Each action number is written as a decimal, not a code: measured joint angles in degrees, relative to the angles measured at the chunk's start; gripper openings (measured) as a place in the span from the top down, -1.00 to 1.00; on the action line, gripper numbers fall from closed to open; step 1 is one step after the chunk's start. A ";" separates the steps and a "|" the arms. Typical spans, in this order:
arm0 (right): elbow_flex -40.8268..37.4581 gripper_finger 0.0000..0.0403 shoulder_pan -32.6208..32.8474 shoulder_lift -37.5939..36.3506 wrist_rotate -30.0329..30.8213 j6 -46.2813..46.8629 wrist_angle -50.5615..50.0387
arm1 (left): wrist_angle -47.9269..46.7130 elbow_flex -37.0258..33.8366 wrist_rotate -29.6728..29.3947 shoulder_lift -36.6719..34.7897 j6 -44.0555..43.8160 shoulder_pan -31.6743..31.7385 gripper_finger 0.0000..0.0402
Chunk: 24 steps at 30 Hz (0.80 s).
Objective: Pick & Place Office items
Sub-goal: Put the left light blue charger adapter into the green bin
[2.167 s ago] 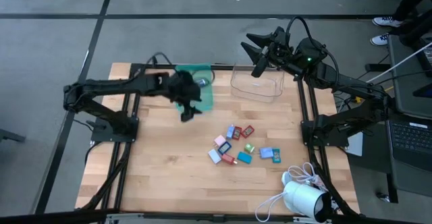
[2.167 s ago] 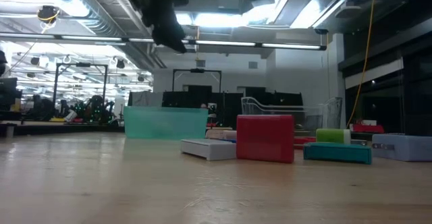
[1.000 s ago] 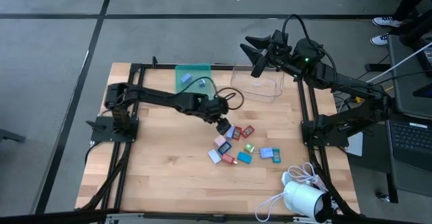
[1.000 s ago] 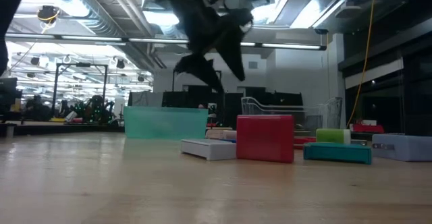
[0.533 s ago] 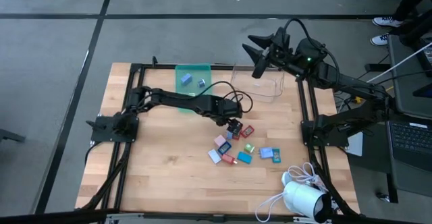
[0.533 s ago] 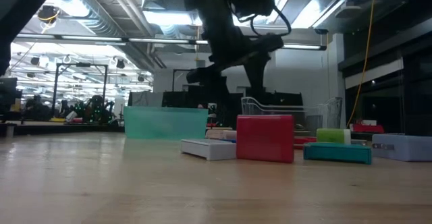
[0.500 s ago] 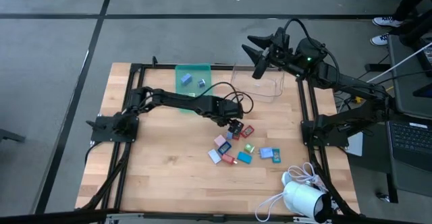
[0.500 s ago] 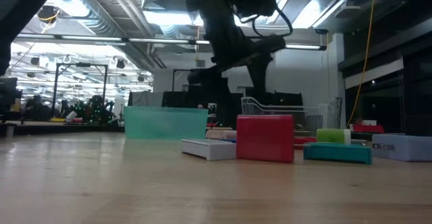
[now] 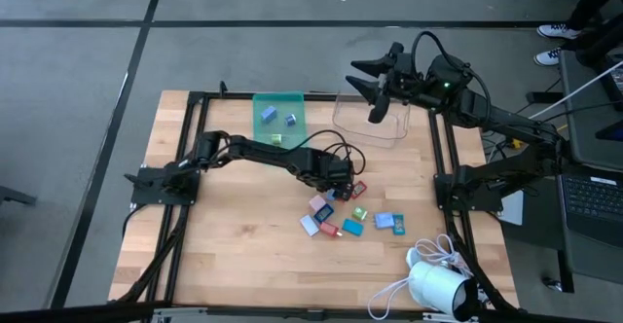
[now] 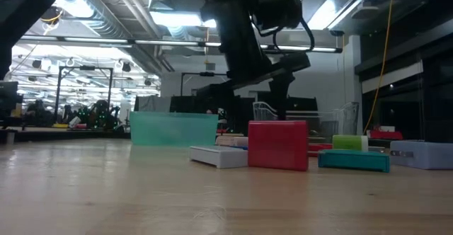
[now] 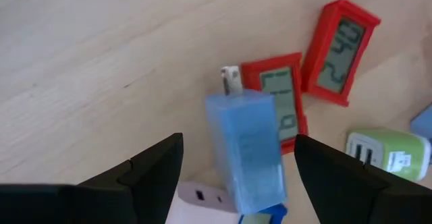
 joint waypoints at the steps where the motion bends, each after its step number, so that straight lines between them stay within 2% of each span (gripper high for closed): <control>1: 0.00 0.00 0.00 0.00 -0.30 0.06 0.00 | 0.34 0.05 -0.02 0.35 -0.39 -0.02 -0.39; 8: 0.00 0.00 0.00 0.00 -1.39 1.29 0.02 | 0.90 -0.05 1.34 2.81 -1.12 -0.22 -0.31; 13: 0.00 0.00 -0.02 0.00 -1.40 1.62 -0.02 | 3.17 0.11 4.00 4.15 -0.77 -0.22 -0.04; 19: 0.00 0.00 -0.02 0.00 -1.40 1.60 -0.06 | 3.17 0.16 4.07 3.70 2.62 0.05 0.41; 24: 0.00 0.00 0.00 0.00 -1.40 1.42 -0.07 | 1.68 0.27 6.02 2.93 5.33 0.99 0.44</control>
